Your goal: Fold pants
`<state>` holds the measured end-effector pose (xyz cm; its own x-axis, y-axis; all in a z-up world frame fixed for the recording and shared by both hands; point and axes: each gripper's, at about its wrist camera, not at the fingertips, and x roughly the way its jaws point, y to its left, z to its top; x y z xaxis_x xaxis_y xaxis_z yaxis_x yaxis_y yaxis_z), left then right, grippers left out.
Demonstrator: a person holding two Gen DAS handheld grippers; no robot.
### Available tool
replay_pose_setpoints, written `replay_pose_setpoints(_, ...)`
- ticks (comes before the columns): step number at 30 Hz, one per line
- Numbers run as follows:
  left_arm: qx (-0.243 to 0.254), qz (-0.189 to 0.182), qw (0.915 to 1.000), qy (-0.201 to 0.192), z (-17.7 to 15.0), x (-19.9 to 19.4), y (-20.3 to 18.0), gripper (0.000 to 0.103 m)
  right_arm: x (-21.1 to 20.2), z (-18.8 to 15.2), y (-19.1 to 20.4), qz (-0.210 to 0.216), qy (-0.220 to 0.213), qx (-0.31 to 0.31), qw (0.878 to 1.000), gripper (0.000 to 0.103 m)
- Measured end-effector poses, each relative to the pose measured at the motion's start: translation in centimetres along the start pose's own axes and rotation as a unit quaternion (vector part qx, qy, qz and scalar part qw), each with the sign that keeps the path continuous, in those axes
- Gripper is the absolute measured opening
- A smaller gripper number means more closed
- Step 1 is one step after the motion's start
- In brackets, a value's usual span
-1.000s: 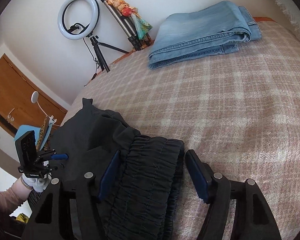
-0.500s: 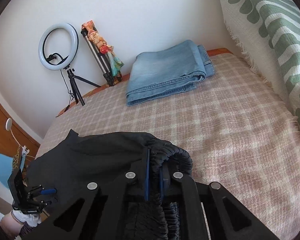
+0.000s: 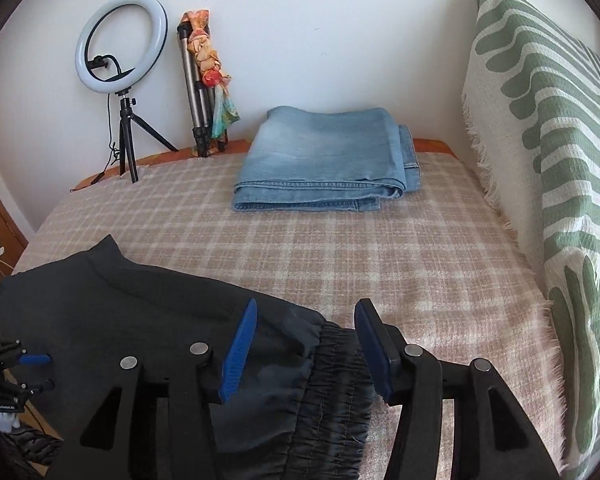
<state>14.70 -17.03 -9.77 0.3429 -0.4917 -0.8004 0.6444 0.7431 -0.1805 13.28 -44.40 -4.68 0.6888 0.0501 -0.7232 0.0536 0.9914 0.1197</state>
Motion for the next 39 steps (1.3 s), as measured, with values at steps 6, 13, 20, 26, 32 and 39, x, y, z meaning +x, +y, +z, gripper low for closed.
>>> replay_pose_setpoints(6, -0.044, 0.03, 0.9982, -0.027, -0.7, -2.4, 3.3, 0.042, 3.0, 1.4, 7.2, 0.048, 0.024, -0.071, 0.996, 0.053)
replay_pose_setpoints(13, -0.12, 0.056, 0.9907, -0.033, -2.6, -4.2, 8.7, 0.042, 7.8, 2.6, 14.3, 0.112, 0.063, -0.109, 0.986, 0.053)
replay_pose_setpoints(20, -0.153, 0.072, 0.9851, -0.034, -4.1, -5.0, 11.4, 0.042, 14.0, 3.1, 19.5, 0.162, 0.117, -0.097, 0.975, 0.05)
replay_pose_setpoints(26, -0.208, 0.094, 0.9726, -0.047, -6.2, -7.1, 15.2, 0.042, 17.9, 2.3, 21.6, 0.106, 0.139, -0.132, 0.976, 0.046)
replay_pose_setpoints(32, -0.31, 0.117, 0.9399, -0.081, -9.1, -11.6, 21.5, 0.046, 17.3, 2.8, 21.7, 0.11, 0.13, -0.125, 0.977, 0.047)
replay_pose_setpoints(39, -0.423, 0.198, 0.8716, -0.15, -13.8, -19.5, 29.6, 0.051, 13.6, 2.7, 23.6, 0.137, 0.107, -0.143, 0.974, 0.051)
